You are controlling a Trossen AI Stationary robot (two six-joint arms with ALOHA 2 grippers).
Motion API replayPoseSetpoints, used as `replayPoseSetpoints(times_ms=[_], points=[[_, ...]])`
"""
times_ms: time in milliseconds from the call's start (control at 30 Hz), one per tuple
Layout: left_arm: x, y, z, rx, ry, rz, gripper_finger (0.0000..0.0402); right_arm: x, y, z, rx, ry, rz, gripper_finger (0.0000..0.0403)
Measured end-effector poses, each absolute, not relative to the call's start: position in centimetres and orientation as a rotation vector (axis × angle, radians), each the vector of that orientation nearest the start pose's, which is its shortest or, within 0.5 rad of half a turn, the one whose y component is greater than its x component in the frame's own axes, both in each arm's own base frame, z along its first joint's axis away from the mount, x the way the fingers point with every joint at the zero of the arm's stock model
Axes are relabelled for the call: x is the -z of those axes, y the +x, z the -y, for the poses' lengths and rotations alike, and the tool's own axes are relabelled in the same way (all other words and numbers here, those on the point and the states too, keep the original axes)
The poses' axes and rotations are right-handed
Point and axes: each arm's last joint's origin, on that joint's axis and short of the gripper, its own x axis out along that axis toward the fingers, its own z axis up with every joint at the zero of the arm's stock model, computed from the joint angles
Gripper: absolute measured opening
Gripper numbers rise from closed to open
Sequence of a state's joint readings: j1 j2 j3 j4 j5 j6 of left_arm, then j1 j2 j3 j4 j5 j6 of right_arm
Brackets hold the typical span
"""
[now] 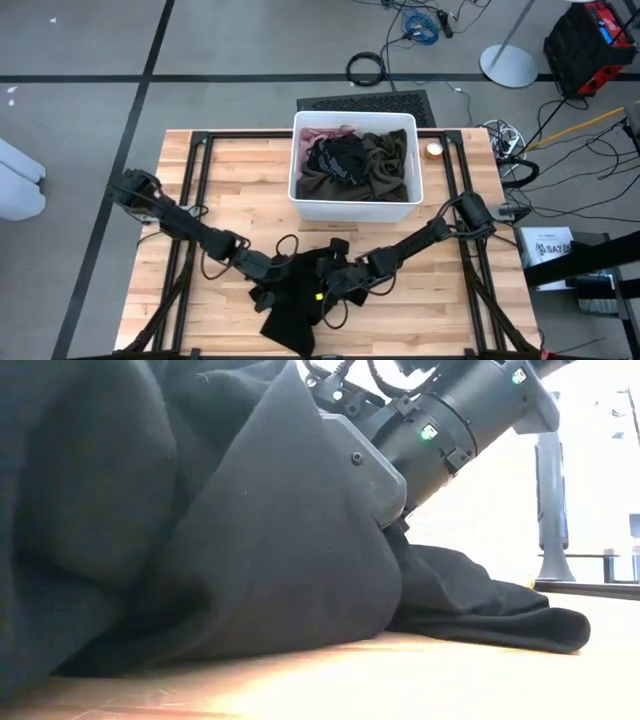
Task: Sort clothes
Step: Fold the black jacket
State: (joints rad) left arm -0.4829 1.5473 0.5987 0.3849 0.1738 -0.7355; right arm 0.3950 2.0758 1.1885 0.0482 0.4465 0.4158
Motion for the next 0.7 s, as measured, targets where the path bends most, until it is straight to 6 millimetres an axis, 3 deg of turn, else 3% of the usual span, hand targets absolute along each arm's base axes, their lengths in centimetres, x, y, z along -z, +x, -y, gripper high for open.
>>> replayPoseSetpoints(times_ms=[200, 333, 533, 700], points=[[-18.2, 23.4, 14.2, 0.438, -0.556, -0.707, 0.0116, -11.2, 38.4, -14.6, 0.215, 0.066, -0.740, 0.0000], [-19.0, 22.1, 15.8, 0.431, -0.521, -0.650, 0.0116, -11.1, 38.3, -14.8, 0.215, 0.065, -0.739, 0.0000], [-17.5, 20.4, 18.7, 0.401, -0.483, -0.684, 0.0116, -11.1, 38.3, -14.8, 0.215, 0.064, -0.740, 0.0000], [-16.0, 20.1, 20.6, 0.406, -0.388, -0.684, 0.0116, -11.1, 38.3, -14.8, 0.212, 0.064, -0.740, 0.0000]])
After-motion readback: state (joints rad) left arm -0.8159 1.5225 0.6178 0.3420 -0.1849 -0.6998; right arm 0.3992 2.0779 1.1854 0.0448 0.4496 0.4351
